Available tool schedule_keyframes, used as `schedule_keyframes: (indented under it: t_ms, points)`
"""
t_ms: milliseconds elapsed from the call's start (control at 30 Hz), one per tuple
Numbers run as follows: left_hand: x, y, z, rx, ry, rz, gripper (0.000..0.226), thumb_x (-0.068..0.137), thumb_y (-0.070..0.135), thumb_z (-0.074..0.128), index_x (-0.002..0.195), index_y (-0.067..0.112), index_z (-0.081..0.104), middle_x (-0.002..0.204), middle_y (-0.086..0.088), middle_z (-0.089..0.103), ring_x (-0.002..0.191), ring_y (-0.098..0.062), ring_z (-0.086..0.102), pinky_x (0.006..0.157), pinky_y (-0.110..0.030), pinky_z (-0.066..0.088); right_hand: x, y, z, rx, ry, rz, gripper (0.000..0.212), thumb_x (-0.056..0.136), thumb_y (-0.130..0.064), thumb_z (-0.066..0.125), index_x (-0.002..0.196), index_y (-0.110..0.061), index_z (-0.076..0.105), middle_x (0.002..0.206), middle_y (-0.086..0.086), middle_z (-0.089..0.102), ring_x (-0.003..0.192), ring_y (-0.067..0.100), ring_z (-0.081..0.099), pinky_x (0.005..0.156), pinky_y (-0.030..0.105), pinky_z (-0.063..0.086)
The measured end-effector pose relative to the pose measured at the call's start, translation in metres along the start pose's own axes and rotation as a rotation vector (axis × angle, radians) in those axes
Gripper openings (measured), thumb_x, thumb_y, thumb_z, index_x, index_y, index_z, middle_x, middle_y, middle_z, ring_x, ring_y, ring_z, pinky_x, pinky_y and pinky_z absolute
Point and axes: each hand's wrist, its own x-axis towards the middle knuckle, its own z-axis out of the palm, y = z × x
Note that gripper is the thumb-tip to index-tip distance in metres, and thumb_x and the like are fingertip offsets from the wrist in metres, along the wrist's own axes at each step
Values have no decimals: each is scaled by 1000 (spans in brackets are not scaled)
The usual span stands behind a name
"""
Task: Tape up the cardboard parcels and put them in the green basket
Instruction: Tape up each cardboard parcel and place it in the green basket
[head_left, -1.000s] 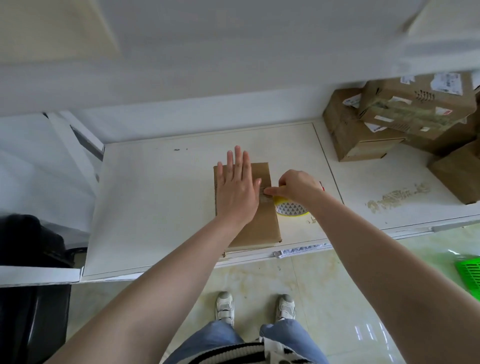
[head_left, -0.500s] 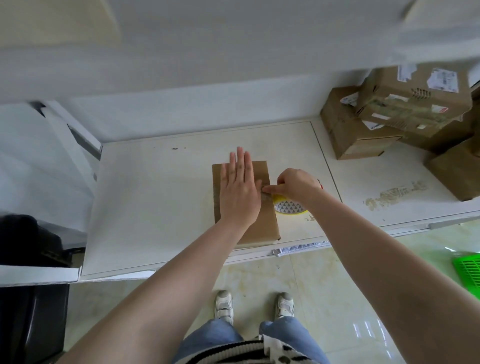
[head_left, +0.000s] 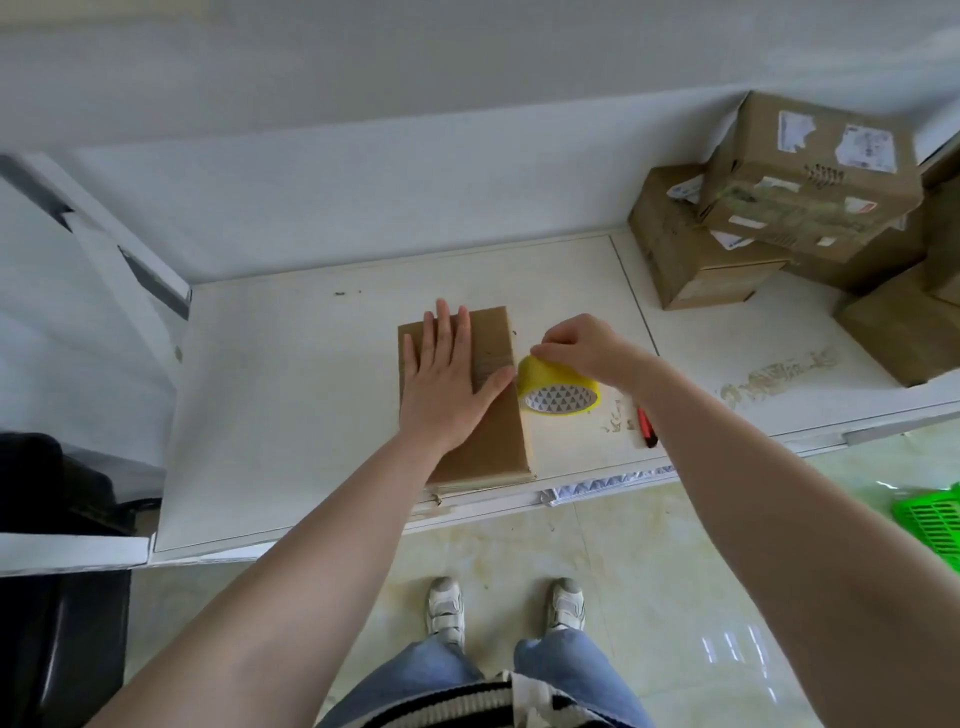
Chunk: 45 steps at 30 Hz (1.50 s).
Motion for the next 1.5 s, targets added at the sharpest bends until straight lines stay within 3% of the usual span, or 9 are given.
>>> schedule_keyframes:
  t_ms: [333, 500, 700, 933, 1033, 1200, 1333, 1400, 1500]
  points:
    - [4, -19, -27, -323, -180, -289, 122, 44, 102, 17, 143, 48, -30, 155, 2, -38, 144, -27, -31, 110, -67, -11, -3, -48, 13, -99, 49, -162, 51, 96, -35, 58, 52, -16, 39, 52, -2, 33, 54, 17, 33, 54, 31, 25]
    - [-1, -26, -32, -404, -186, -293, 112, 63, 92, 39, 145, 49, -25, 156, 5, -36, 146, -24, -29, 113, -68, -5, -12, -50, -4, -75, -27, -198, 45, 94, -37, 60, 57, -13, 51, 53, -4, 38, 51, 11, 36, 52, 28, 28]
    - [-6, -37, -40, -516, -183, -314, 104, 82, 74, 50, 148, 42, -24, 158, 1, -34, 146, -26, -28, 115, -63, -9, -8, -62, -15, -578, 69, -86, 61, 76, -72, 60, 55, -15, 49, 55, -2, 46, 53, 16, 47, 49, 27, 28]
    - [-19, -49, -54, -852, -213, -509, 104, 88, 63, 55, 156, 19, -9, 162, -15, -15, 150, -29, -9, 120, -55, 5, -9, -82, 28, -445, 204, -18, 51, 81, -68, 58, 66, -20, 56, 65, -4, 55, 61, 13, 51, 48, 25, 28]
    - [-22, -38, -49, -802, -214, -520, 112, 84, 71, 53, 154, 17, -15, 161, -13, -21, 150, -27, -15, 120, -56, 2, -9, -92, 36, -525, 213, 20, 48, 80, -70, 58, 69, -23, 56, 65, -4, 57, 59, 13, 53, 47, 25, 32]
    - [-20, -49, -43, -1030, -151, -549, 107, 79, 68, 63, 156, 24, 3, 162, -10, 1, 149, -28, 6, 120, -53, 14, -8, -96, 18, -396, 139, -22, 49, 83, -61, 60, 69, -15, 66, 62, -2, 56, 61, 17, 54, 51, 25, 34]
    - [-24, -37, -30, -1300, -180, -464, 72, 90, 56, 57, 148, 26, 26, 142, -3, 48, 124, -19, 52, 105, -38, 41, -7, -106, 1, -375, 164, -68, 37, 79, -51, 67, 62, -18, 62, 62, -5, 56, 63, 16, 53, 51, 24, 31]
    - [-23, -32, -26, -1350, -160, -442, 55, 98, 45, 50, 145, 22, 31, 132, -1, 57, 113, -15, 58, 94, -32, 46, -7, -112, 3, -450, 200, -82, 37, 77, -55, 67, 70, -18, 67, 67, -4, 60, 63, 15, 55, 49, 23, 30]
    - [-21, -32, -25, -1462, -187, -473, 51, 98, 46, 49, 142, 24, 40, 132, -4, 62, 115, -18, 61, 99, -38, 47, -8, -117, 10, -506, 216, -86, 37, 78, -59, 65, 84, -22, 72, 79, -4, 65, 75, 19, 60, 50, 22, 32]
